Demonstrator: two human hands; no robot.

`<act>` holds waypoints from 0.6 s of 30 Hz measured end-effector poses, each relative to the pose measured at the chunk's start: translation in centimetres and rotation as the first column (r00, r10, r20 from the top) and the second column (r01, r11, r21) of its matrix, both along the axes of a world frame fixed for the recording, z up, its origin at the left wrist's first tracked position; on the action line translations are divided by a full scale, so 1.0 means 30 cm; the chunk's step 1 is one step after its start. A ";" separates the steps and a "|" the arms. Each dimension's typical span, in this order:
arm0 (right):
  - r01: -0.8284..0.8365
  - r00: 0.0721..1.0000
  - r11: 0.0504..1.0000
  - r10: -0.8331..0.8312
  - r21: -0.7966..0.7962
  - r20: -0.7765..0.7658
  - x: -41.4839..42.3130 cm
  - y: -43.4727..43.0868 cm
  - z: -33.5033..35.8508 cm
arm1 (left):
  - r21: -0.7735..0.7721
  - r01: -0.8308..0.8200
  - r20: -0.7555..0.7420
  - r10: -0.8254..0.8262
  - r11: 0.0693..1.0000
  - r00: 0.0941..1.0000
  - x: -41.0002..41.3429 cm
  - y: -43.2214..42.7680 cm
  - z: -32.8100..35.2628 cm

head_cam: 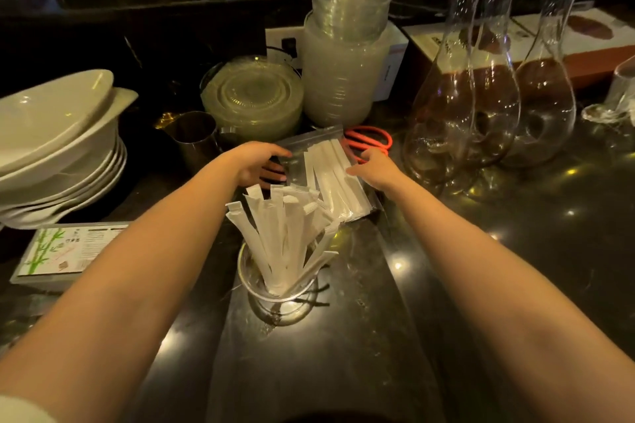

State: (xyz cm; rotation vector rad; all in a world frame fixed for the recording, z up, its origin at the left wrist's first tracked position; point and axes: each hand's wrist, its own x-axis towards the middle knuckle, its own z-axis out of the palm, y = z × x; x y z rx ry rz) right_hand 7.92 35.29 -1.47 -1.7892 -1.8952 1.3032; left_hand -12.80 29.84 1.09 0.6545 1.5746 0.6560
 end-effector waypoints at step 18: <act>0.169 0.982 0.962 -0.146 0.215 -0.118 0.019 -0.045 0.085 | 0.130 0.272 -0.189 -0.245 0.954 0.951 0.034 -0.015 0.180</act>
